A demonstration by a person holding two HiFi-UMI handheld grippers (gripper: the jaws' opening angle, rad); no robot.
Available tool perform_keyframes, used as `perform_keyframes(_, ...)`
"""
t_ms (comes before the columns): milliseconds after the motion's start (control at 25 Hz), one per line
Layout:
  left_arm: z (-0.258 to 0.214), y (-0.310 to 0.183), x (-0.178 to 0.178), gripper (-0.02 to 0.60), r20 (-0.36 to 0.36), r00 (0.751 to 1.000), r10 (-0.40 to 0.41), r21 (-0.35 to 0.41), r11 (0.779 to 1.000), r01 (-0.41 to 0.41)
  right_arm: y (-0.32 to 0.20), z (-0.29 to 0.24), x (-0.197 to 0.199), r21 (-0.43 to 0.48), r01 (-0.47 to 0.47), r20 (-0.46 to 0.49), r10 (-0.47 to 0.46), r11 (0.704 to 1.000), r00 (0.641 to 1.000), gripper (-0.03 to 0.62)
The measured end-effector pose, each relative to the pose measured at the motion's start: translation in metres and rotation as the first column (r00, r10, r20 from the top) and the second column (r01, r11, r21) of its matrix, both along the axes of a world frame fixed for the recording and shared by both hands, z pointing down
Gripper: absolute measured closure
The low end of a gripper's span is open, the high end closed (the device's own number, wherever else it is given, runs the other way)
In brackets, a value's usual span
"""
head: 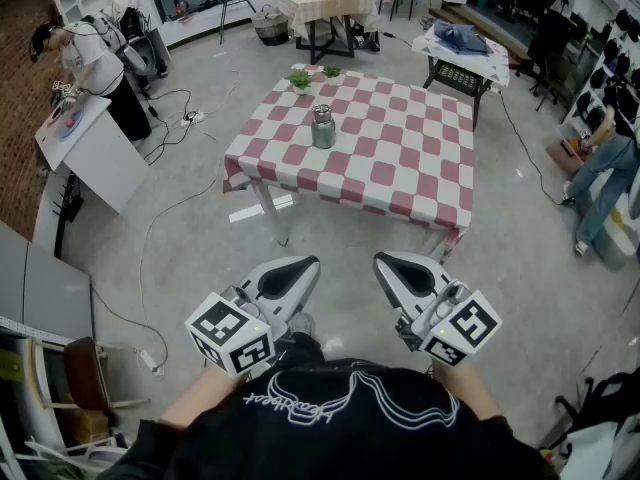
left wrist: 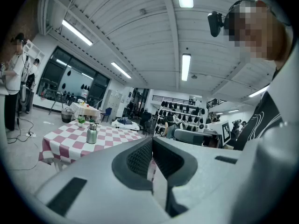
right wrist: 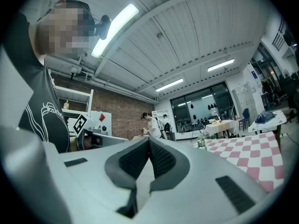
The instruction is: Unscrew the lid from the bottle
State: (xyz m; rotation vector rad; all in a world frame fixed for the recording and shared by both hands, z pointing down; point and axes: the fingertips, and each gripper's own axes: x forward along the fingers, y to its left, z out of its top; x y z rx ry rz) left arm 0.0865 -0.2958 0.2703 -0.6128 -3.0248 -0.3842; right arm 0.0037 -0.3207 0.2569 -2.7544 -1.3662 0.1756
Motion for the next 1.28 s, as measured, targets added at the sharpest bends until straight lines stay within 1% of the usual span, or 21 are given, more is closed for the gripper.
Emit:
perform_keyframes(200, -0.018, -0.019, 0.005, 0.575, -0.006, 1.0, 0.002, -0.036, 0.999, -0.003, -0.018, -0.018, -0.001, -0.02, -0.028, 0.023, 0.028, 0.999, 0.999, 0.592)
perform_keyframes(360, -0.026, -0.028, 0.009, 0.575, -0.011, 1.0, -0.002, -0.062, 0.998, 0.002, -0.029, -0.028, -0.005, -0.027, -0.058, 0.001, 0.058, 0.998, 0.998, 0.59)
perform_keyframes(440, -0.027, -0.029, 0.013, 0.574, -0.009, 1.0, -0.021, -0.067, 0.998, 0.021, -0.035, -0.034, -0.005, -0.062, -0.068, 0.004, 0.068, 0.996, 0.998, 0.457)
perform_keyframes(480, -0.027, -0.029, 0.015, 0.565, -0.009, 1.0, -0.029, -0.069, 0.997, 0.029, -0.036, -0.037, -0.005, -0.079, -0.076, 0.008, 0.077, 0.994, 0.997, 0.424)
perform_keyframes(560, -0.025, -0.028, 0.018, 0.458, -0.014, 0.999, -0.035, -0.069, 0.997, 0.034, -0.036, -0.038, -0.007, -0.083, -0.086, 0.013, 0.088, 0.993, 0.996, 0.378)
perform_keyframes(640, -0.022, -0.027, 0.02, 0.419, -0.019, 0.999, -0.037, -0.068, 0.997, 0.035, -0.032, -0.036, -0.008, -0.065, -0.087, 0.007, 0.087, 0.994, 0.996, 0.344)
perform_keyframes(800, -0.011, -0.016, 0.023, 0.342, -0.04, 0.998, -0.045, -0.065, 0.997, 0.043, -0.021, -0.032, -0.007, -0.042, -0.091, 0.006, 0.092, 0.995, 0.996, 0.303)
perform_keyframes(880, -0.005, -0.008, 0.022, 0.321, -0.048, 0.998, -0.042, -0.06, 0.997, 0.039, -0.014, -0.029, -0.008, -0.033, -0.097, 0.01, 0.097, 0.995, 0.995, 0.295)
perform_keyframes(1040, 0.006, 0.014, 0.019, 0.304, -0.051, 0.998, -0.046, -0.049, 0.998, 0.044, 0.005, -0.019, -0.014, -0.007, -0.108, 0.015, 0.109, 0.994, 0.994, 0.287)
perform_keyframes(1280, 0.022, 0.068, 0.014, 0.275, -0.069, 0.995, -0.066, -0.051, 0.997, 0.063, 0.052, -0.008, -0.02, 0.012, -0.122, 0.032, 0.122, 0.992, 0.992, 0.275)
